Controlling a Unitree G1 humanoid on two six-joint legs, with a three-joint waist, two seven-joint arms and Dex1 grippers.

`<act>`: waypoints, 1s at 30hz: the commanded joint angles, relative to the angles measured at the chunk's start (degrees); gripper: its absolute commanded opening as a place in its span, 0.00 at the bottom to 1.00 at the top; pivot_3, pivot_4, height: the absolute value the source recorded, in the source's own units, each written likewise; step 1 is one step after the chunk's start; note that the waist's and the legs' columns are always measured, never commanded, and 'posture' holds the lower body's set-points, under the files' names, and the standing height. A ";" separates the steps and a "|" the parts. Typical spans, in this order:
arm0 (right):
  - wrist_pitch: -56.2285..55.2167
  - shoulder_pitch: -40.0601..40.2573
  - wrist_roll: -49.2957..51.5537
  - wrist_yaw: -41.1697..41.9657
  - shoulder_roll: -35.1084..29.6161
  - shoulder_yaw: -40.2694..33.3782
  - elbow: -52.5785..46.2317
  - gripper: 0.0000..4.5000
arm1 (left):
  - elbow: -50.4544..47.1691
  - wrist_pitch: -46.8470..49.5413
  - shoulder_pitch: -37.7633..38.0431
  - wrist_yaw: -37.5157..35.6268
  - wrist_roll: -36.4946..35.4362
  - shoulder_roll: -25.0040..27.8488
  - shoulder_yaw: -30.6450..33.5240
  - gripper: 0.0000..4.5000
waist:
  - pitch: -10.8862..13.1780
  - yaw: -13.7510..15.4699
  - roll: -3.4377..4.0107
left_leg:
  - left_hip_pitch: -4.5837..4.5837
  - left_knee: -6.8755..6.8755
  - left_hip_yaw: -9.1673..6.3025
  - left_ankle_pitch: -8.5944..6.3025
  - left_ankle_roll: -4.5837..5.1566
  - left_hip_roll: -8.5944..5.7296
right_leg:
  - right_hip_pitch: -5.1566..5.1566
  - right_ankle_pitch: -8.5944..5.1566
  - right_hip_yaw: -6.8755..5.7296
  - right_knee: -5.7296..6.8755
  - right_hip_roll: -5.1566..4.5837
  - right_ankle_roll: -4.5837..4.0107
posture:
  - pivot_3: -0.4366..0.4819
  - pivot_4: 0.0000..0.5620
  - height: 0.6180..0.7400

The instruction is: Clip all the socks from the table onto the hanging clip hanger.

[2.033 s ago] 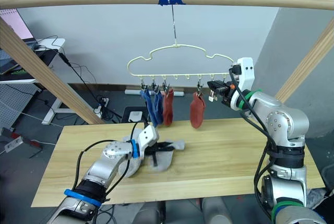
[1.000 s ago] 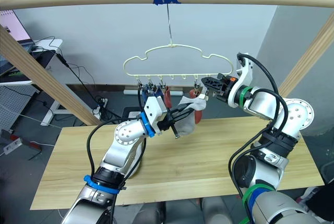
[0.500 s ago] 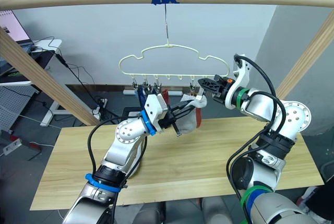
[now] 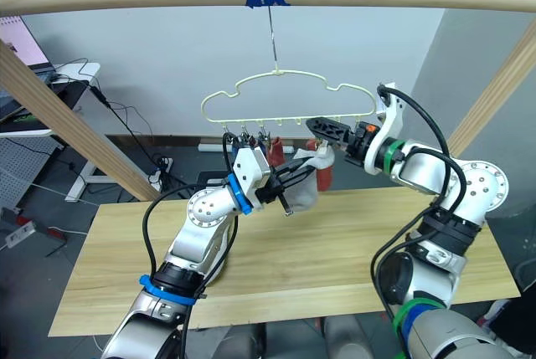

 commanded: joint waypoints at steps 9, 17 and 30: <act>-8.73 16.12 -1.68 19.10 -27.10 13.67 -18.14 1.00 | 0.87 0.90 -1.14 -2.57 -3.08 1.33 0.86 0.51 | 0.02 -0.06 0.04 | -0.26 -0.01 0.02 0.01 0.01 -0.01 | -0.28 -0.05 0.02 0.00 0.00 0.08 | 0.27 0.37 1.00; -27.29 24.65 -14.75 18.73 -25.81 20.37 -25.48 1.00 | -2.35 5.11 0.88 -7.54 -7.07 7.52 3.18 0.99 | 0.05 -0.32 0.00 | -0.26 0.10 0.08 0.01 0.00 0.00 | -0.28 -0.01 0.07 0.00 0.01 0.15 | 0.28 0.39 1.00; -52.38 32.14 -41.29 10.39 -14.55 35.24 -28.00 0.88 | -30.15 43.69 16.49 2.80 -23.99 19.16 15.57 1.00 | 0.52 0.11 -0.05 | -0.30 0.01 -0.02 0.02 -0.01 0.07 | -0.40 -0.05 -0.01 0.05 0.03 0.08 | 0.33 0.40 1.00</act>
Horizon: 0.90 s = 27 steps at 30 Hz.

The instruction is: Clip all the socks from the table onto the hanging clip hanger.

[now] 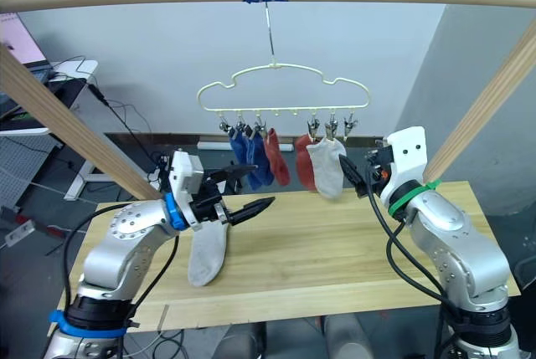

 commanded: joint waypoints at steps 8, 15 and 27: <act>-12.22 -0.35 -14.26 -3.55 5.73 4.51 4.96 0.88 | -14.81 12.53 7.43 10.91 -6.52 0.28 8.06 1.00 | 0.19 1.55 -0.25 | 0.00 -0.01 0.00 0.00 -0.01 -0.04 | 0.02 -0.01 -0.01 -0.05 -0.05 -0.02 | 0.39 0.39 1.00; -18.01 -4.46 -20.45 -6.92 11.17 4.59 13.20 0.88 | -17.75 12.30 7.29 10.31 -13.57 -1.12 9.94 1.00 | 0.19 1.99 -0.25 | 0.01 0.01 0.03 0.00 -0.02 -0.04 | 0.03 0.02 0.00 -0.01 -0.06 -0.04 | 0.41 0.37 1.00; -22.45 -6.40 -25.67 -7.79 16.11 4.62 17.99 0.79 | -21.03 11.43 10.17 7.45 -15.53 1.71 9.21 1.00 | 0.18 3.11 -0.25 | 0.02 0.02 0.00 0.01 -0.02 -0.04 | 0.04 0.05 -0.02 0.01 -0.06 -0.10 | 0.43 0.36 1.00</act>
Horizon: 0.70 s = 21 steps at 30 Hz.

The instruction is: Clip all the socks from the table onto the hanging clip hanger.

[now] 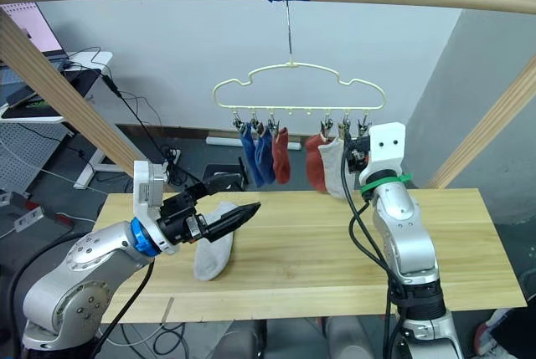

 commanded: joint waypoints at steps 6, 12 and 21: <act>-2.84 -2.21 -3.20 -1.87 2.02 -0.54 0.64 0.79 | -2.13 -2.13 -0.54 0.27 0.81 0.11 -0.66 1.00 | 0.00 0.05 0.00 | 0.00 0.02 0.01 0.00 0.00 0.00 | 0.00 0.03 0.00 0.00 0.00 -0.05 | 0.43 0.36 1.00; -2.95 -2.82 -4.51 -2.94 3.12 -1.27 1.31 0.52 | -1.83 -2.43 -0.89 0.45 0.99 0.21 -0.86 1.00 | 0.00 0.05 0.00 | 0.00 0.02 0.00 0.00 0.00 0.00 | 0.00 0.12 0.00 0.00 0.00 -0.20 | 0.43 0.36 1.00; -3.00 -3.61 -4.99 -3.49 3.86 -1.39 2.51 0.37 | -1.45 -2.78 -1.21 0.74 1.72 0.11 -1.56 1.00 | 0.00 0.05 0.00 | 0.00 0.02 0.00 0.00 0.00 0.00 | 0.00 0.13 0.00 0.02 0.00 -0.22 | 0.43 0.36 1.00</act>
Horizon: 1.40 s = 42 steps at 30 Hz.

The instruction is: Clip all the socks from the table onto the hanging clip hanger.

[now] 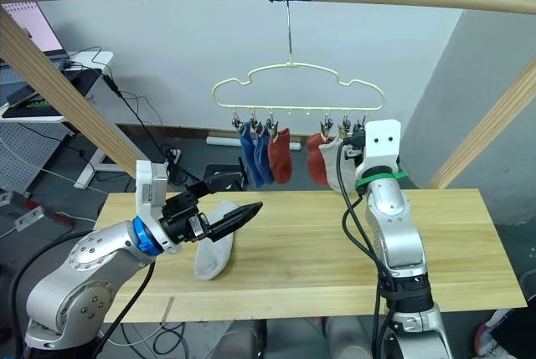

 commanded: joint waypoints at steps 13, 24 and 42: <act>-2.03 -3.45 -0.84 -1.57 2.26 -1.58 0.98 0.37 | -1.39 -2.16 -0.95 0.61 1.29 -0.07 -0.95 1.00 | 0.00 0.03 0.00 | 0.00 0.03 -0.01 0.00 0.00 0.00 | 0.00 0.03 -0.01 0.05 0.00 -0.04 | 0.43 0.36 1.00; -2.50 -4.44 -0.74 -0.97 3.93 -1.56 2.99 0.37 | -1.62 -1.40 -1.35 0.51 0.23 -0.46 -1.32 1.00 | 0.00 0.03 0.00 | 0.01 0.04 -0.01 0.00 0.00 0.00 | 0.00 0.04 -0.01 0.07 0.00 -0.06 | 0.44 0.36 1.00; 1.83 -3.38 4.01 6.81 -1.00 -5.38 0.38 0.01 | -1.03 -3.76 0.39 0.40 3.25 -0.47 -2.36 1.00 | 0.00 0.04 0.01 | 0.01 0.13 -0.01 0.00 0.00 -0.01 | 0.03 0.05 0.00 0.10 -0.01 -0.07 | 0.42 0.37 1.00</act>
